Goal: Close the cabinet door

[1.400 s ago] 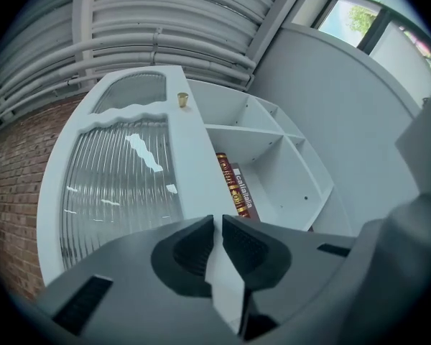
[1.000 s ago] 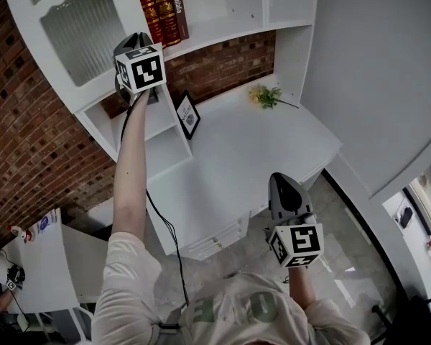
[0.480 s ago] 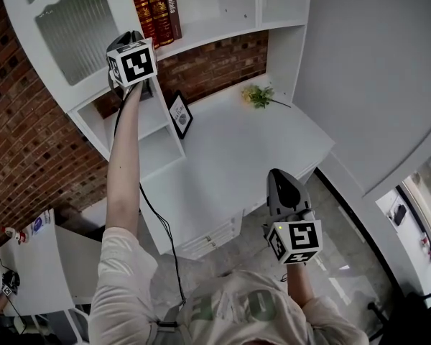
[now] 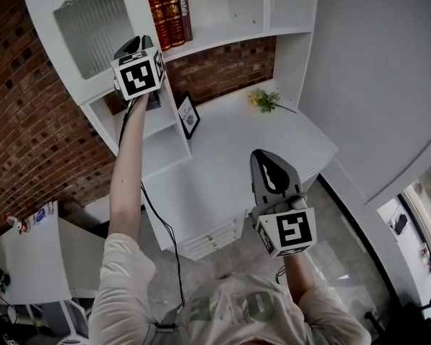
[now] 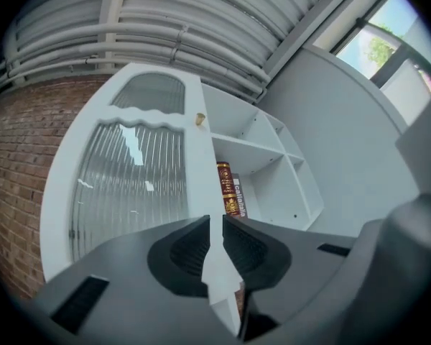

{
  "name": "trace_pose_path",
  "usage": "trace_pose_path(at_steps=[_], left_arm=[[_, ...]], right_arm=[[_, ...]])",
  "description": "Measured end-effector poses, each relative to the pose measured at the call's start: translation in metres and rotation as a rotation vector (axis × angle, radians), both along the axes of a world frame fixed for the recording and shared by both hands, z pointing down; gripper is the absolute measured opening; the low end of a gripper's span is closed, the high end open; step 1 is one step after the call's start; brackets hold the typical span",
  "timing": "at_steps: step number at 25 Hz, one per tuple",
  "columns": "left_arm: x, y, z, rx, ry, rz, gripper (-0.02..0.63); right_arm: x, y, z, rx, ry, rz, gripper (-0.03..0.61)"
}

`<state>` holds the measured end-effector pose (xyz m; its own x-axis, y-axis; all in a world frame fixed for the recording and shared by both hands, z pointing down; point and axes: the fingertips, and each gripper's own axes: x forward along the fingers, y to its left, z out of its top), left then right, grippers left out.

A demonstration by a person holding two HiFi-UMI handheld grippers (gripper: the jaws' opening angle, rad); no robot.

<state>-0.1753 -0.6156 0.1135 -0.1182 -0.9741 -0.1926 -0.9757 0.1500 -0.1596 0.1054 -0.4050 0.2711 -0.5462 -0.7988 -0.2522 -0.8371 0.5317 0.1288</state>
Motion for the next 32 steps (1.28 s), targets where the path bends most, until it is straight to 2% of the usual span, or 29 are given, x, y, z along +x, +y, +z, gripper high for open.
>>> trace_pose_path(at_steps=[3, 8, 13, 15, 18, 20, 24, 27, 32], left_arm=[[0.025, 0.048, -0.010, 0.091, -0.035, 0.039, 0.049], [0.075, 0.162, -0.014, 0.266, -0.094, 0.109, 0.049], [0.106, 0.263, 0.007, 0.407, -0.089, 0.105, 0.048], [0.112, 0.289, 0.031, 0.374, -0.113, 0.058, 0.048], [0.121, 0.314, 0.078, 0.213, -0.203, 0.006, 0.048], [0.125, 0.327, 0.101, 0.165, -0.170, 0.008, 0.048], [0.124, 0.340, 0.134, 0.136, -0.072, 0.017, 0.034], [0.117, 0.341, 0.145, 0.139, -0.014, -0.004, 0.023], [0.110, 0.340, 0.147, 0.162, 0.066, 0.002, 0.015]], right_arm=[[-0.013, 0.009, -0.022, 0.060, -0.002, -0.037, 0.021], [-0.032, 0.034, -0.040, 0.113, -0.021, -0.119, 0.021], [-0.055, 0.062, -0.040, 0.129, -0.016, -0.219, 0.021], [-0.066, 0.072, -0.037, 0.130, -0.012, -0.264, 0.021], [-0.081, 0.085, -0.032, 0.127, -0.001, -0.317, 0.021], [-0.090, 0.090, -0.026, 0.113, 0.004, -0.344, 0.021], [-0.106, 0.098, -0.013, 0.073, 0.010, -0.400, 0.021], [-0.111, 0.102, -0.006, 0.058, 0.011, -0.417, 0.021], [-0.107, 0.099, 0.000, 0.057, 0.037, -0.385, 0.021]])
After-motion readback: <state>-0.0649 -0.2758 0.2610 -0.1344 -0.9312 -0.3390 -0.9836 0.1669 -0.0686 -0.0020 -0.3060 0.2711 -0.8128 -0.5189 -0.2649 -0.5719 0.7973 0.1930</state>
